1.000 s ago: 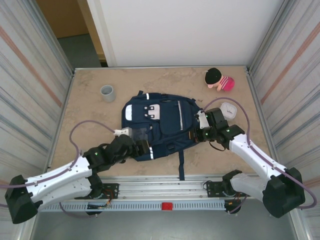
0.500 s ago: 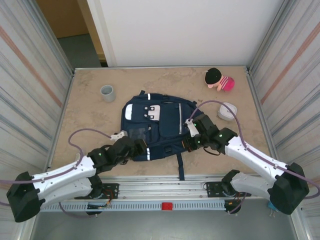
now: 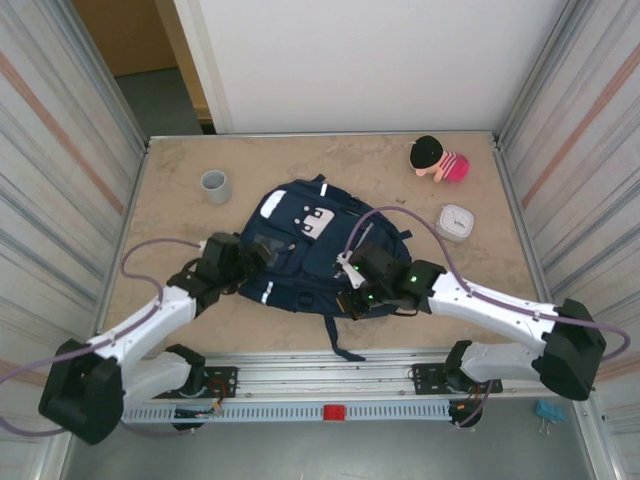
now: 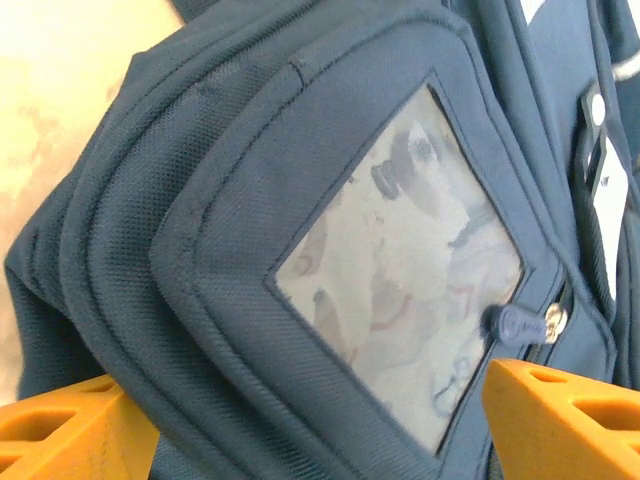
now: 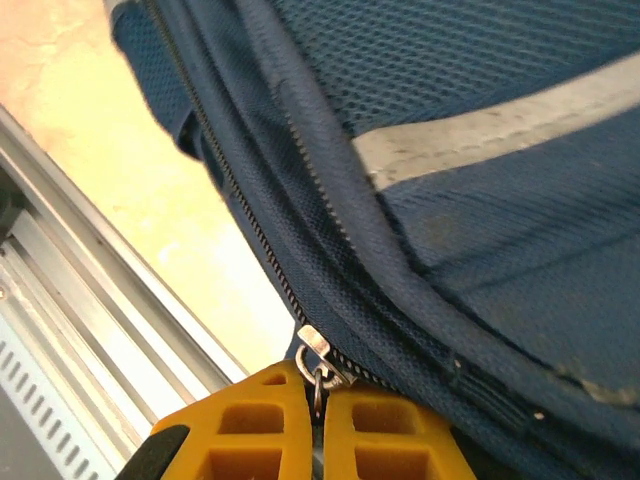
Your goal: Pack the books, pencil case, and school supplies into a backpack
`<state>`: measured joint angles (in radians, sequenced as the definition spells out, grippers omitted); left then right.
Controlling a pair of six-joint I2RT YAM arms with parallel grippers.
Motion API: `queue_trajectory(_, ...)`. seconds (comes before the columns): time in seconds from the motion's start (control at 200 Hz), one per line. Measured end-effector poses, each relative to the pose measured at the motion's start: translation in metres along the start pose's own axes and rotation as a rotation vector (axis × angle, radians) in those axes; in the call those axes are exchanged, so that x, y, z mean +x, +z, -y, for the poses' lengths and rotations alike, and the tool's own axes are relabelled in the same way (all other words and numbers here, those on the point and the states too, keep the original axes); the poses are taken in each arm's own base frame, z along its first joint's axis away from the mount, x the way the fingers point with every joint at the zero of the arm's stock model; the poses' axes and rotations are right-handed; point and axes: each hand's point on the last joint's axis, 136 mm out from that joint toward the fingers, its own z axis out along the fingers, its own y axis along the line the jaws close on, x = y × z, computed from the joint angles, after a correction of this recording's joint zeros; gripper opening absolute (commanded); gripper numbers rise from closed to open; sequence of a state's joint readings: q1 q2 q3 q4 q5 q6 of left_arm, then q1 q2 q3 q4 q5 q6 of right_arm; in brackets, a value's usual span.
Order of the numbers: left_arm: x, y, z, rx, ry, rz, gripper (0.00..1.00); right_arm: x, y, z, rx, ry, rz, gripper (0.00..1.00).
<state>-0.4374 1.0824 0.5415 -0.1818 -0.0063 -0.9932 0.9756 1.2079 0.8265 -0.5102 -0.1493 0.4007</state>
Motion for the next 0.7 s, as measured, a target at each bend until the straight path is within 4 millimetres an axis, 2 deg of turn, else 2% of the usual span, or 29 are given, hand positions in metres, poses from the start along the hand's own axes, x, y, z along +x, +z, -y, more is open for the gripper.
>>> queue_trajectory(0.085, -0.016, 0.006, 0.011, 0.004, 0.022, -0.010, 0.85, -0.012, 0.008, -0.014, -0.025, -0.006, 0.009, 0.00)
queue_trajectory(0.18, -0.023, 0.005, 0.027, 0.038, 0.061, -0.017, 0.86, -0.024, 0.019, -0.026, -0.053, 0.001, 0.024, 0.00)
queue_trajectory(0.361, -0.017, -0.006, 0.037, 0.089, 0.058, -0.049, 0.84, -0.043, 0.038, -0.041, -0.099, -0.004, 0.020, 0.00)
queue_trajectory(0.426, -0.010, -0.016, 0.038, 0.123, 0.032, -0.050, 0.82, -0.048, 0.042, -0.046, -0.117, -0.008, 0.020, 0.00)
queue_trajectory(0.546, 0.016, -0.032, 0.034, 0.184, -0.023, -0.079, 0.79, -0.052, 0.047, -0.053, -0.148, -0.014, 0.020, 0.00)
queue_trajectory(0.702, 0.052, -0.034, 0.031, 0.215, -0.081, -0.153, 0.74, -0.052, 0.049, -0.056, -0.167, -0.015, 0.016, 0.00)
